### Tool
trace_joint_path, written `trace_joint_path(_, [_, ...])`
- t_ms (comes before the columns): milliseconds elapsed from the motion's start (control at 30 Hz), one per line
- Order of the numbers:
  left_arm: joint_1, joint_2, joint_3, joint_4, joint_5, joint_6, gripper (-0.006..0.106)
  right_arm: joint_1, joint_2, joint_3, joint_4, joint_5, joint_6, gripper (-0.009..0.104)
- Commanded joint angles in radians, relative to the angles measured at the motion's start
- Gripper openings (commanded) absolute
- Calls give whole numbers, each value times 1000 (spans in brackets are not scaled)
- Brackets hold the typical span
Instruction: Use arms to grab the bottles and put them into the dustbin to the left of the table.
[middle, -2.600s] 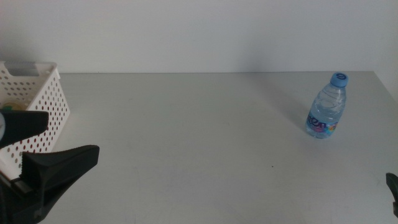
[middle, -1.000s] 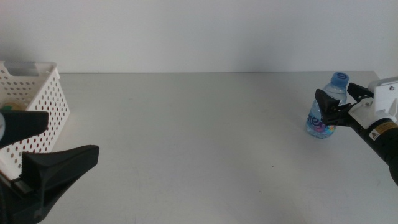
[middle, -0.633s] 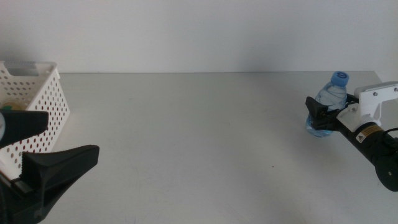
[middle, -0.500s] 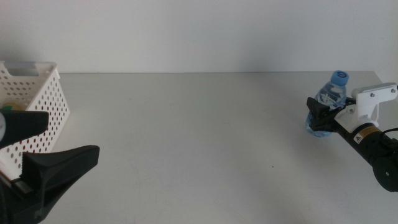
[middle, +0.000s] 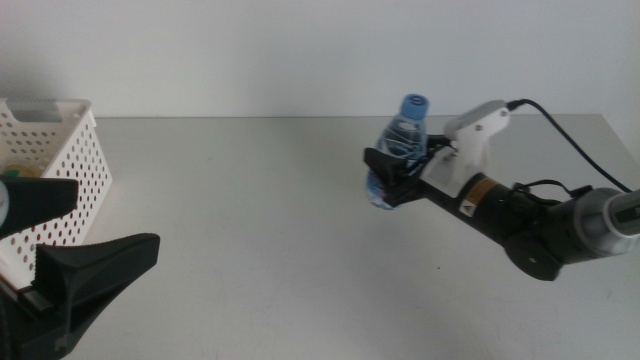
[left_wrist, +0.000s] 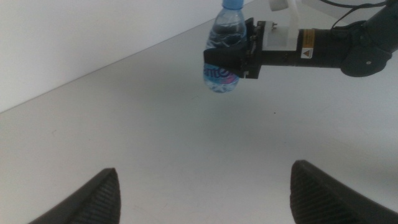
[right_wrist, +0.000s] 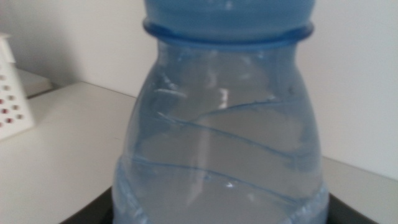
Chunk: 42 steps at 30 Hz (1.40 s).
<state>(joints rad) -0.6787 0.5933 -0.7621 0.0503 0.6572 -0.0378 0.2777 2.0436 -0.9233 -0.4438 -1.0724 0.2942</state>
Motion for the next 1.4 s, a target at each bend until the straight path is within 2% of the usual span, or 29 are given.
trace_joint_path(0, [-7,6,-31,-7,-75,-14,93,74,-73,-82,-1,-86,5,-1])
trace_joint_path(167, [-7,6,-31,-7,-75,-14,93,226,-38,-238,-1,55,5,-1])
trace_joint_path(267, [-7,6,-31,-7,-75,-14,93,276,17,-314,-1,76,5,-1])
trace_joint_path(533, [-7,6,-31,-7,-75,-14,93,348,119,-395,9,72,5,-1])
trace_joint_path(667, [-7,6,-31,-7,-75,-14,93,361,146,-395,39,63,5,-1])
trace_joint_path(800, [-7,6,-31,-7,-75,-14,93,366,155,-395,46,79,1,3])
trace_joint_path(933, [-7,6,-31,-7,-75,-14,93,366,155,-394,50,122,2,18])
trace_joint_path(1167, [-7,6,-31,-7,-75,-14,93,366,152,-338,49,140,58,73])
trace_joint_path(1233, [-7,6,-31,-7,-75,-14,93,366,146,-318,44,140,57,85])
trace_joint_path(1300, [-7,6,-31,-7,-75,-14,93,364,129,-292,39,140,54,92])
trace_joint_path(1367, [-7,6,-31,-7,-75,-14,93,364,100,-259,39,140,54,94])
